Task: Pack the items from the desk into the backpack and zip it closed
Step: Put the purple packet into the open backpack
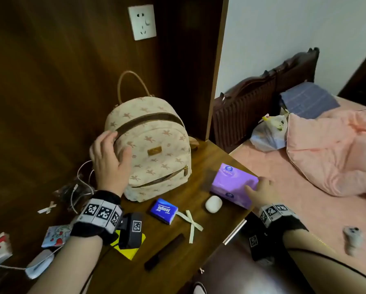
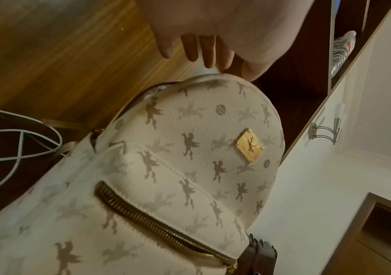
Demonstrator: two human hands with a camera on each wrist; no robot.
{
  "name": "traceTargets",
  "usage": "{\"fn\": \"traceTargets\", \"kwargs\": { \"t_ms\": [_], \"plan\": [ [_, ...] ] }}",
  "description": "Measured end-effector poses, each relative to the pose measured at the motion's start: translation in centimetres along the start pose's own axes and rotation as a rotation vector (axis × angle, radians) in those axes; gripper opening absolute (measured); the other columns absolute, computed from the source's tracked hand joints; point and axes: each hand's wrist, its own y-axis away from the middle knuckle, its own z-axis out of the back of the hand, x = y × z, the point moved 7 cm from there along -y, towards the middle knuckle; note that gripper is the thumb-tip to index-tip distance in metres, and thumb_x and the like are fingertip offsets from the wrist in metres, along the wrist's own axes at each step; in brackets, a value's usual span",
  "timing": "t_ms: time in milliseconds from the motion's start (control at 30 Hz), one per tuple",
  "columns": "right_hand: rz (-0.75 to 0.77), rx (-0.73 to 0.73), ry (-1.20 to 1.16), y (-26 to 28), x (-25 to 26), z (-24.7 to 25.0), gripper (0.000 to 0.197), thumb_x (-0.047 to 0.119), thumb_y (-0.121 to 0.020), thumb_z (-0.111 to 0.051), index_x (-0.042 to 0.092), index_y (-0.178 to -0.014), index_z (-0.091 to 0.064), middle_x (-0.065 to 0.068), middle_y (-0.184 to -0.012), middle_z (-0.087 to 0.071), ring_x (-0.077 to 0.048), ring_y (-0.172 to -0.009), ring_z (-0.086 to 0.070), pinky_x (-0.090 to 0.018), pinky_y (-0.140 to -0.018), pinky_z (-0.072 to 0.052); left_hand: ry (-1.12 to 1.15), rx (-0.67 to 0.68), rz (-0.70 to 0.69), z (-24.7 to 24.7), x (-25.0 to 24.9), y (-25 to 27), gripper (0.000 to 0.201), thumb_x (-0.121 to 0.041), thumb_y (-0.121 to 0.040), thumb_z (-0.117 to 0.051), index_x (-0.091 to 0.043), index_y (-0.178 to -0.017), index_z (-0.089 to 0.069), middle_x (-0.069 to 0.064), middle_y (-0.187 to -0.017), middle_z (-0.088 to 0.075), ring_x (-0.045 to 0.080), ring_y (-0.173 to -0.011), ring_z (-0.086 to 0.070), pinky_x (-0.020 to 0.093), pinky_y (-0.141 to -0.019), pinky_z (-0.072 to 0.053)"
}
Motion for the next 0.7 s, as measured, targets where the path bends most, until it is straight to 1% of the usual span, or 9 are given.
{"fn": "traceTargets", "kwargs": {
  "t_ms": [67, 200, 300, 433, 500, 533, 600, 633, 700],
  "plan": [
    [-0.065, -0.029, 0.004, -0.6, -0.6, 0.0, 0.060, 0.030, -0.081, -0.068, -0.004, -0.126, -0.044, -0.026, -0.128, -0.043, -0.040, -0.116, -0.048, -0.041, -0.094, -0.037, 0.024, -0.036, 0.026, -0.3, -0.2, -0.5, 0.053, -0.040, -0.084, -0.042, -0.014, -0.131, -0.045, 0.002, -0.143, -0.035, 0.020, -0.133, -0.023, 0.037, -0.108, -0.020],
    [-0.149, 0.051, -0.049, -2.9, -1.9, -2.1, 0.081, 0.047, -0.071, -0.074, -0.005, -0.125, -0.043, -0.026, -0.127, -0.047, -0.037, -0.119, -0.047, -0.043, -0.099, -0.040, 0.030, -0.015, 0.052, -2.0, -0.1, -1.6, 0.052, -0.038, -0.088, -0.039, -0.016, -0.135, -0.042, -0.001, -0.149, -0.028, 0.019, -0.139, -0.014, 0.041, -0.112, -0.016],
    [-0.188, 0.126, -0.082, -4.8, -3.1, -3.8, 0.094, 0.059, -0.059, -0.076, -0.001, -0.125, -0.047, -0.022, -0.121, -0.055, -0.034, -0.111, -0.055, -0.039, -0.091, -0.047, 0.057, -0.049, 0.054, -2.9, 0.1, -1.9, 0.049, -0.036, -0.090, -0.036, -0.014, -0.134, -0.043, 0.002, -0.148, -0.029, 0.019, -0.139, -0.016, 0.038, -0.112, -0.016],
    [-0.261, 0.218, -0.187, -7.8, -6.1, -7.0, 0.122, 0.080, -0.024, -0.073, 0.012, -0.122, -0.049, -0.012, -0.112, -0.062, -0.030, -0.094, -0.064, -0.043, -0.079, -0.057, 0.063, -0.130, 0.043, -3.3, 0.1, -1.8, 0.047, -0.034, -0.090, -0.035, -0.011, -0.130, -0.046, 0.005, -0.145, -0.035, 0.022, -0.136, -0.024, 0.032, -0.107, -0.018],
    [-0.246, 0.237, -0.230, -7.2, -5.5, -6.7, 0.124, 0.077, -0.021, -0.075, 0.011, -0.122, -0.047, -0.009, -0.112, -0.061, -0.028, -0.096, -0.062, -0.043, -0.081, -0.056, 0.057, -0.149, 0.050, -3.4, 0.2, -1.7, 0.048, -0.035, -0.090, -0.034, -0.010, -0.128, -0.048, 0.005, -0.144, -0.037, 0.021, -0.134, -0.026, 0.031, -0.106, -0.020],
    [-0.233, 0.231, -0.249, -6.3, -4.4, -5.8, 0.123, 0.074, -0.024, -0.079, 0.008, -0.122, -0.045, -0.007, -0.112, -0.061, -0.028, -0.099, -0.061, -0.041, -0.084, -0.054, 0.053, -0.156, 0.044, -3.5, 0.2, -1.6, 0.049, -0.036, -0.089, -0.033, -0.009, -0.127, -0.048, 0.004, -0.144, -0.037, 0.020, -0.134, -0.027, 0.031, -0.105, -0.021],
    [-0.205, 0.205, -0.284, -5.7, -3.3, -5.0, 0.105, 0.051, -0.046, -0.089, 0.002, -0.124, -0.040, -0.004, -0.108, -0.053, -0.030, -0.106, -0.057, -0.034, -0.087, -0.046, 0.058, -0.163, 0.045, -3.6, 0.2, -1.6, 0.051, -0.039, -0.089, -0.031, -0.009, -0.126, -0.049, 0.004, -0.143, -0.037, 0.020, -0.133, -0.028, 0.030, -0.104, -0.022],
    [-0.185, 0.185, -0.325, -5.7, -2.9, -4.9, 0.096, 0.038, -0.054, -0.090, 0.000, -0.125, -0.036, -0.005, -0.107, -0.049, -0.030, -0.109, -0.055, -0.035, -0.089, -0.044, 0.057, -0.168, 0.043, -3.6, 0.1, -1.5, 0.053, -0.041, -0.089, -0.031, -0.008, -0.126, -0.049, 0.004, -0.143, -0.038, 0.020, -0.133, -0.028, 0.029, -0.104, -0.022],
    [-0.128, 0.186, -0.407, -5.8, -2.2, -4.9, 0.091, 0.023, -0.057, -0.090, 0.001, -0.125, -0.034, -0.006, -0.108, -0.048, -0.029, -0.109, -0.054, -0.037, -0.094, -0.044, 0.044, -0.174, 0.033, -3.6, 0.1, -1.6, 0.055, -0.042, -0.088, -0.029, -0.006, -0.124, -0.050, 0.005, -0.142, -0.039, 0.021, -0.132, -0.029, 0.028, -0.103, -0.022]
  ]
}}
